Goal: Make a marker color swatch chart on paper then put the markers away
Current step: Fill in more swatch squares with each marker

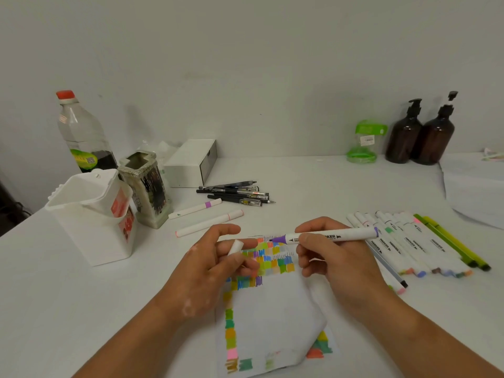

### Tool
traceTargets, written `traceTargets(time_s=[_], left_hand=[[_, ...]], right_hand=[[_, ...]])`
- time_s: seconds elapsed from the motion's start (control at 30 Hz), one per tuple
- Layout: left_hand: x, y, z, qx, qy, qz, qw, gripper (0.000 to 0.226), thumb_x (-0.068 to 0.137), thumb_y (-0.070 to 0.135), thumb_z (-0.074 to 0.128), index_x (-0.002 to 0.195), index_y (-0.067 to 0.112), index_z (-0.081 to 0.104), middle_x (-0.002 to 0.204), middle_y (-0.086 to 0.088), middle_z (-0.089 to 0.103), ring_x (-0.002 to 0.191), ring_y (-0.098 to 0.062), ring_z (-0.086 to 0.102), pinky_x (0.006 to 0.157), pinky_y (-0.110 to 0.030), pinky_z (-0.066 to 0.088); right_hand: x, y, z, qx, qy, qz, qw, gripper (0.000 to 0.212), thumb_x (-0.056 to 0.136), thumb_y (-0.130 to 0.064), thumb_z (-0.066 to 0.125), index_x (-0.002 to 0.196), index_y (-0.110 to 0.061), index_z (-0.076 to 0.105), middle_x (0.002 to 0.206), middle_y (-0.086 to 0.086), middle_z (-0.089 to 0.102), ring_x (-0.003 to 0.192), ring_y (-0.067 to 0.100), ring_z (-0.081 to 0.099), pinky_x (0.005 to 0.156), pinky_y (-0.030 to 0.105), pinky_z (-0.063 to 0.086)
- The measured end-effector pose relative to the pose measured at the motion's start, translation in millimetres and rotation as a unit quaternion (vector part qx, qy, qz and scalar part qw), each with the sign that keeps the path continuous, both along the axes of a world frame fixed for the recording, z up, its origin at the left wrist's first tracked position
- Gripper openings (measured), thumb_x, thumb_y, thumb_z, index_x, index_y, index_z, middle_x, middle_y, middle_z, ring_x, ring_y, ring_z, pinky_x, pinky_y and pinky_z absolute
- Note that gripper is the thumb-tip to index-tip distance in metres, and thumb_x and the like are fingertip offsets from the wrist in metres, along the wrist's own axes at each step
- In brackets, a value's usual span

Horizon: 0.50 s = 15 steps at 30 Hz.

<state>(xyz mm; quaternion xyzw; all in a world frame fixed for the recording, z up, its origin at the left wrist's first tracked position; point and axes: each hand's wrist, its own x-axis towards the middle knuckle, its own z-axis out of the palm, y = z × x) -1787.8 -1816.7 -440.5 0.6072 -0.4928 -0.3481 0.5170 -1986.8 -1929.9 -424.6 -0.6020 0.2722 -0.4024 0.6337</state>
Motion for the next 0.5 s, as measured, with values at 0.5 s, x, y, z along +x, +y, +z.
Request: traceTargets(time_s=[0.5], left_hand=[[-4.2,-1.5,-0.4,-0.011,-0.032,-0.04,0.999,0.017,0.089,0.032,0.061,0.102,0.034,0.072,0.088,-0.003,0.076,0.078,-0.016,0.073,0.072,-0.021,0.056]], right_hand=[[0.2,4.1,-0.8,-0.014,-0.002,0.077,0.997,0.005,0.077,-0.016,0.071,0.074,-0.02,0.072,0.068,0.014,0.07,0.053,0.018,0.06,0.048,0.026,0.049]])
